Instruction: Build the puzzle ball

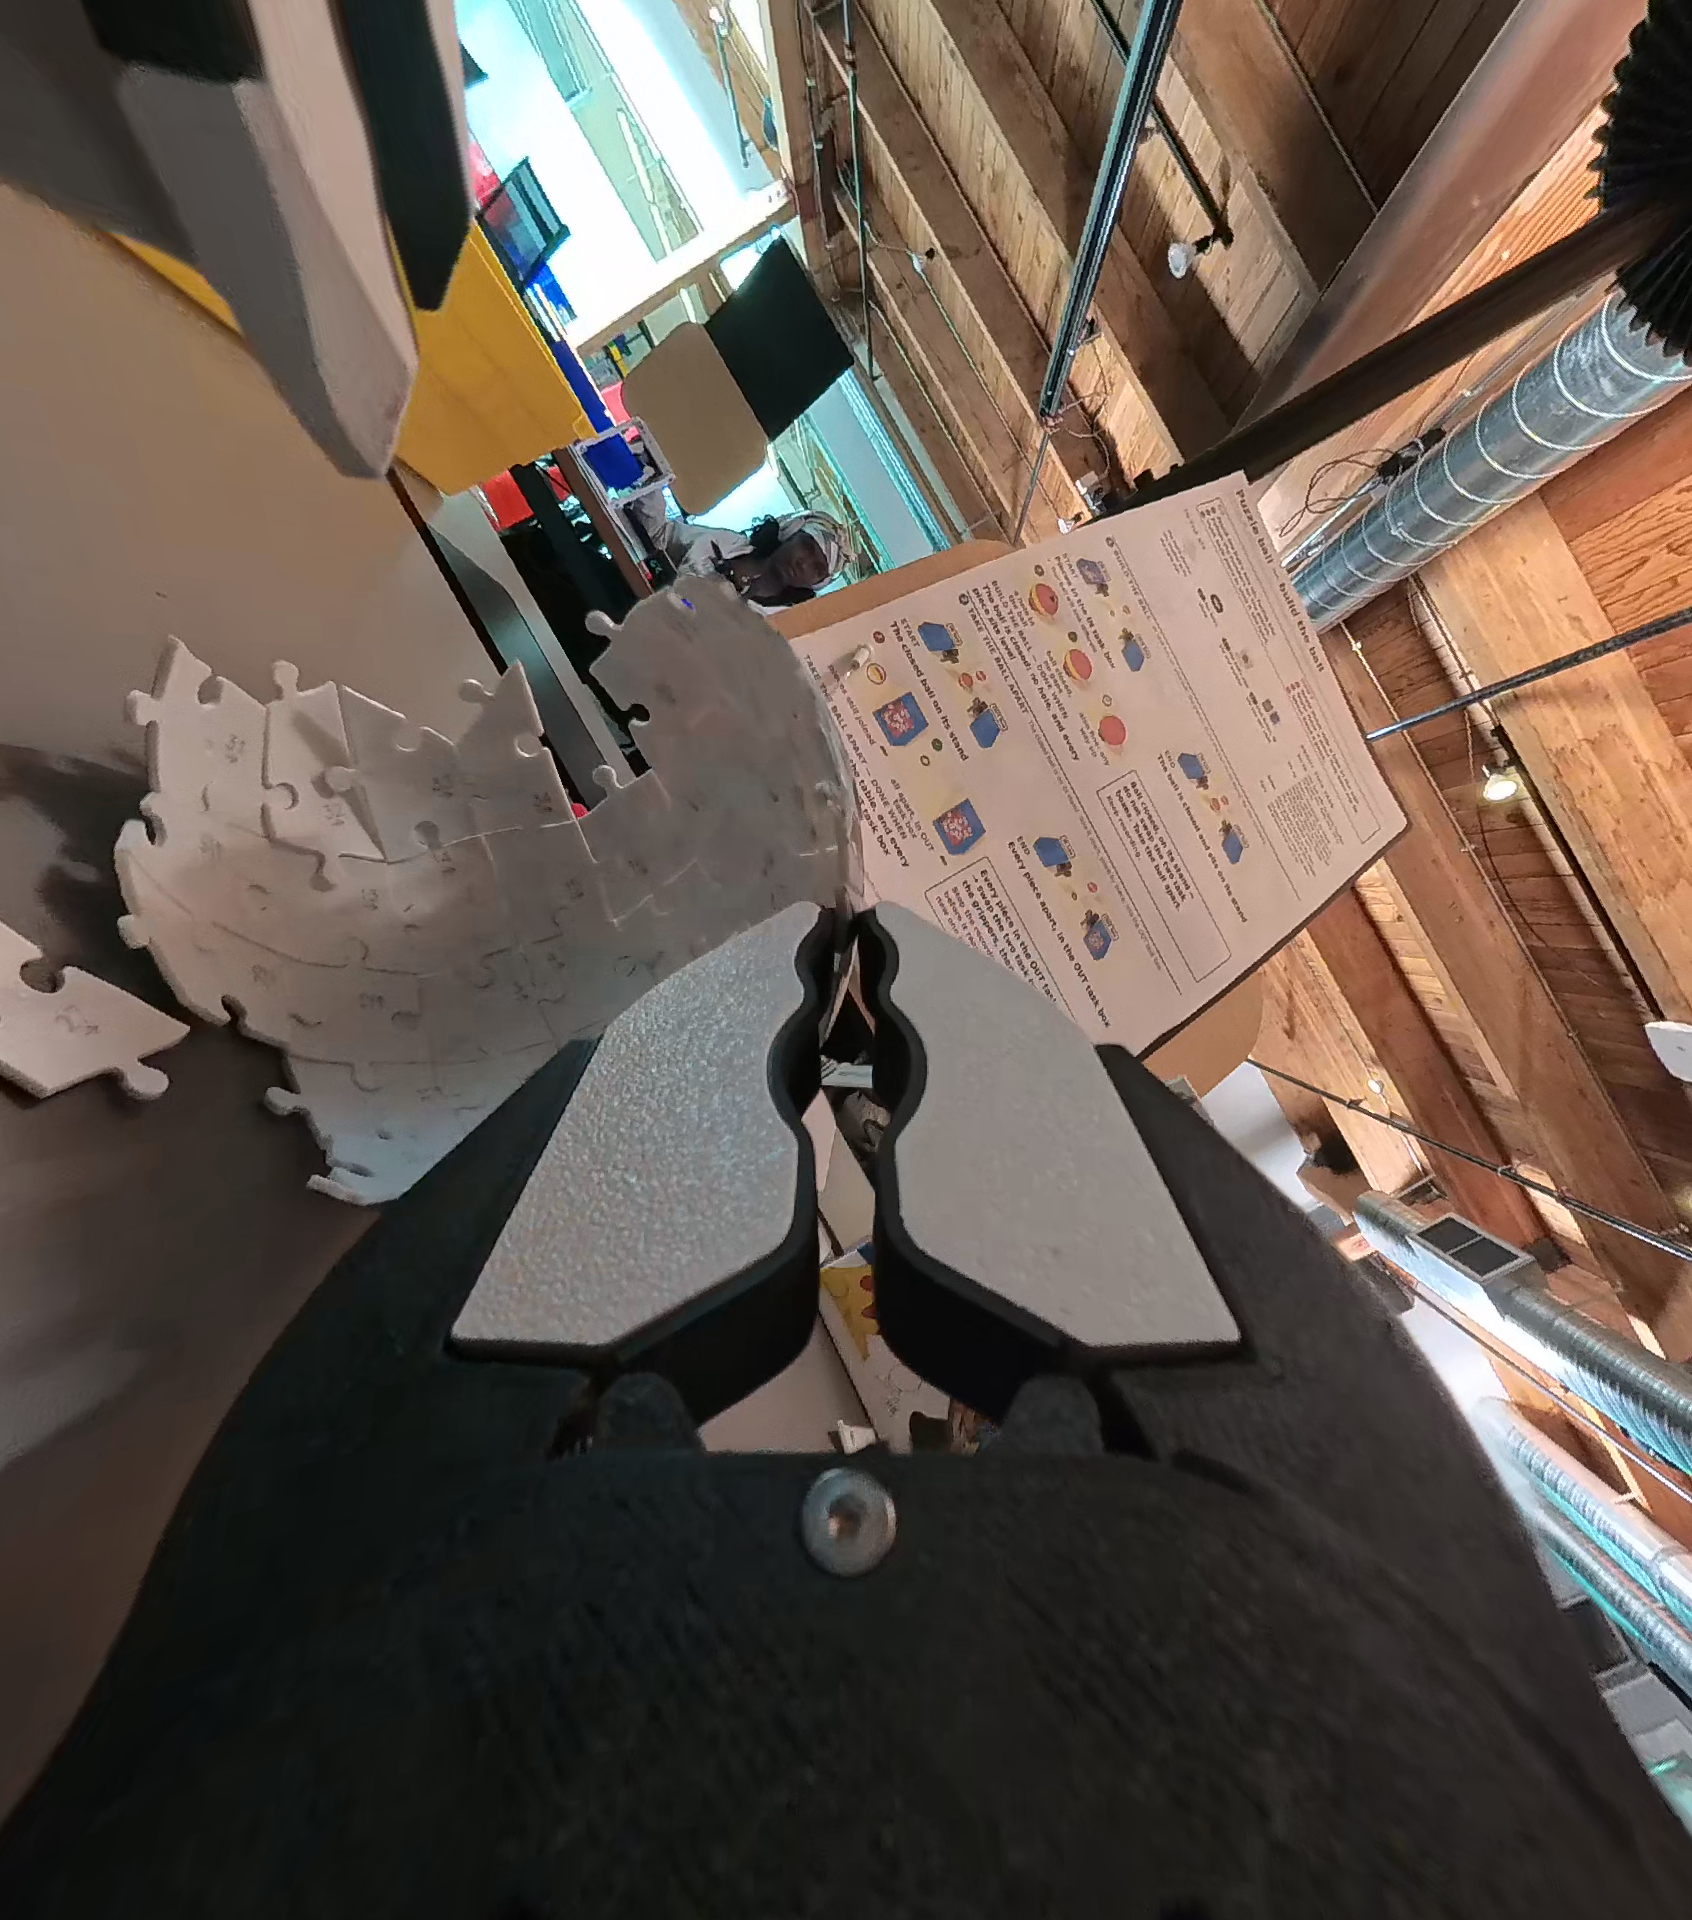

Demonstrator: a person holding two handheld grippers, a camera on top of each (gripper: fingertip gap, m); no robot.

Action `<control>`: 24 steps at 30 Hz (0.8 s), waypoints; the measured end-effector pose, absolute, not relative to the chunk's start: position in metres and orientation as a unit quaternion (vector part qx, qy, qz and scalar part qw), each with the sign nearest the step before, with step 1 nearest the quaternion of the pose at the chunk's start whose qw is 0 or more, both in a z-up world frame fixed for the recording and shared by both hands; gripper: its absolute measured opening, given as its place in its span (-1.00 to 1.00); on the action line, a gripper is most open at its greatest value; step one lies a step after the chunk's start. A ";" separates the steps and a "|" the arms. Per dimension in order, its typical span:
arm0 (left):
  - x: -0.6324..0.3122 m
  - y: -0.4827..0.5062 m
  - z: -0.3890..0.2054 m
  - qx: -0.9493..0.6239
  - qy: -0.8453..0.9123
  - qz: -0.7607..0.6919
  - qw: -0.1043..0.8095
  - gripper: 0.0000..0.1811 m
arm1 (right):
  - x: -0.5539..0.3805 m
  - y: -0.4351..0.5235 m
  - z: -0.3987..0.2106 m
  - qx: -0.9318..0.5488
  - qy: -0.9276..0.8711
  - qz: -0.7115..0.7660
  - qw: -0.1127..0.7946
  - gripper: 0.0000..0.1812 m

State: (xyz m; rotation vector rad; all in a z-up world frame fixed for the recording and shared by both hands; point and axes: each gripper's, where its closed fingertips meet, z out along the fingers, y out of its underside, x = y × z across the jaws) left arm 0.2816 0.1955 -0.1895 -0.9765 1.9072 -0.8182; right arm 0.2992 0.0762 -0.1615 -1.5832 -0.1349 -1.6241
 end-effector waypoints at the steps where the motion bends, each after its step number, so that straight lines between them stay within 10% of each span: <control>1: 0.285 0.195 -0.191 -0.370 0.767 -0.316 0.418 -0.44 | 0.300 0.076 -0.162 -0.632 -0.052 -0.649 0.421 -0.96; 24: 0.333 0.153 -0.193 -0.249 0.777 -0.335 0.471 -0.88 | 0.301 0.075 -0.161 -0.629 -0.041 -0.648 0.428 -0.96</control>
